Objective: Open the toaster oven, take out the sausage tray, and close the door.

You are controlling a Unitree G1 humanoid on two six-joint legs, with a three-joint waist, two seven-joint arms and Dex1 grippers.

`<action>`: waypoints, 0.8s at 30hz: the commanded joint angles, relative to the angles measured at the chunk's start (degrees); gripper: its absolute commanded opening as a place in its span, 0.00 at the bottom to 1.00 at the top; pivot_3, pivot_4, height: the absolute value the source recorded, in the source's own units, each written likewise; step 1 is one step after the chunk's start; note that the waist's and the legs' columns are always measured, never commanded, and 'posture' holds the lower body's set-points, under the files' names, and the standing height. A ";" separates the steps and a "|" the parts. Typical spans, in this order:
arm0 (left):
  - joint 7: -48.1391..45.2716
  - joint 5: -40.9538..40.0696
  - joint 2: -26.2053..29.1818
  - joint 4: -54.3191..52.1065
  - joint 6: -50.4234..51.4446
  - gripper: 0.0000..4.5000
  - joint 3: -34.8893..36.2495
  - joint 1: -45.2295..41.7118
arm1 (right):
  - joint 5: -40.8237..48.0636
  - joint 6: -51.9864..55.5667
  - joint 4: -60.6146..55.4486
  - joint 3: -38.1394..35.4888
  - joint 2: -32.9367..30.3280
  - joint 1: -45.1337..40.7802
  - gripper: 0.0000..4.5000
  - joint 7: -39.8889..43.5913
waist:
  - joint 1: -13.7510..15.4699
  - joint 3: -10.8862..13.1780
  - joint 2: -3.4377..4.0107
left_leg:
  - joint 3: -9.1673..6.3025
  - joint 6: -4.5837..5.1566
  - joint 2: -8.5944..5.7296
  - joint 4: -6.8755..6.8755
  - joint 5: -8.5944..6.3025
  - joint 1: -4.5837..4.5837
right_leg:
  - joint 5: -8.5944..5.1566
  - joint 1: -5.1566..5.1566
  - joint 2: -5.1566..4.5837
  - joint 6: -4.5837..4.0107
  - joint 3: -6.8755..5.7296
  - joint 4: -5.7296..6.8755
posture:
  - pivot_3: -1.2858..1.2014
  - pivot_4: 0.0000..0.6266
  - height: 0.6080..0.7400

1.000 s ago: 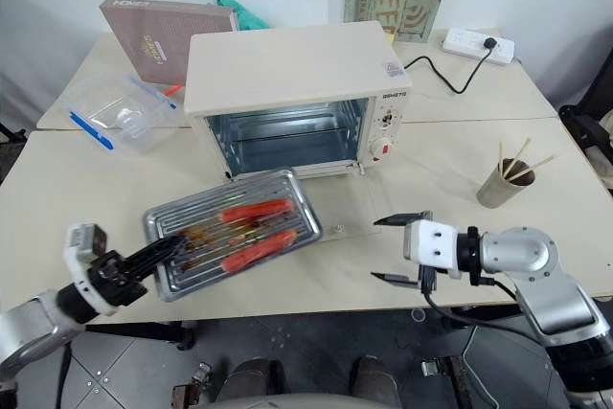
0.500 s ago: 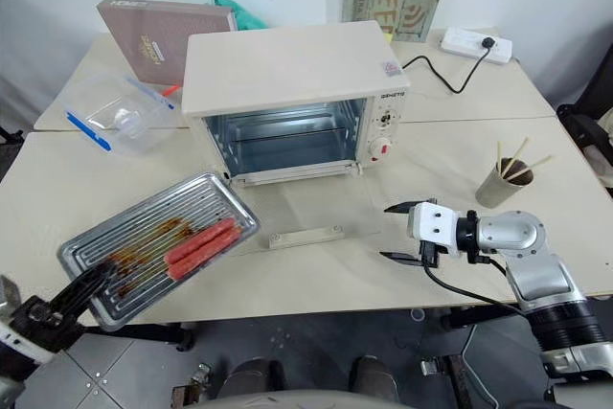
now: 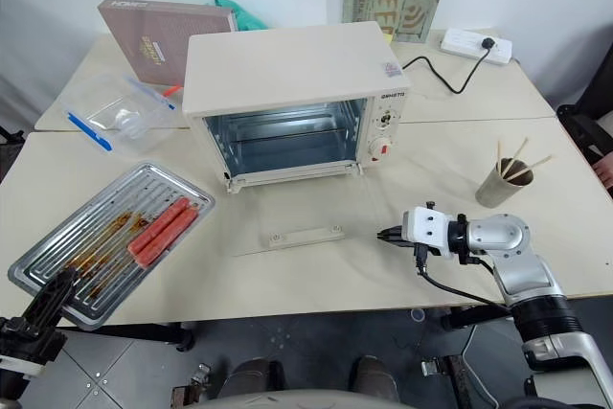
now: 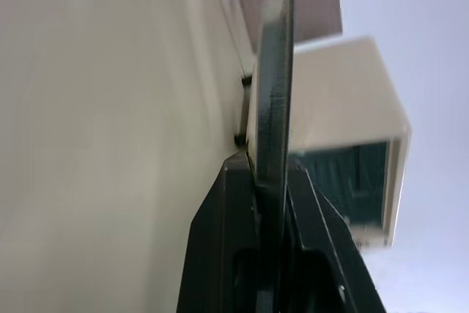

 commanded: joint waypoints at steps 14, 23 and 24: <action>8.98 -0.87 -1.85 1.21 -2.43 0.00 4.17 -9.10 | 8.64 14.17 -8.89 -6.99 6.07 -7.82 0.01 -8.73 | 0.05 0.00 0.00 | 0.00 0.00 0.01 -0.01 0.00 -0.01 | 0.00 -0.01 0.02 0.00 0.00 0.02 | 0.52 0.24 1.00; 10.32 -0.87 -1.85 2.60 -0.48 0.00 3.89 -10.80 | 4.77 11.46 -1.26 -7.01 9.15 -20.35 0.01 -14.12 | 0.02 0.00 0.01 | 0.01 -0.01 0.00 -0.07 -0.01 -0.03 | 0.00 -0.03 0.02 0.01 -0.02 0.09 | 0.52 0.24 1.00; 10.39 -0.87 -2.15 2.45 -0.37 0.00 3.56 -10.73 | 4.40 10.68 0.61 -7.28 9.78 -22.16 0.01 -15.12 | -0.04 0.00 0.00 | 0.02 -0.01 0.00 -0.07 -0.01 -0.04 | 0.00 -0.03 0.02 0.01 -0.01 0.10 | 0.52 0.24 1.00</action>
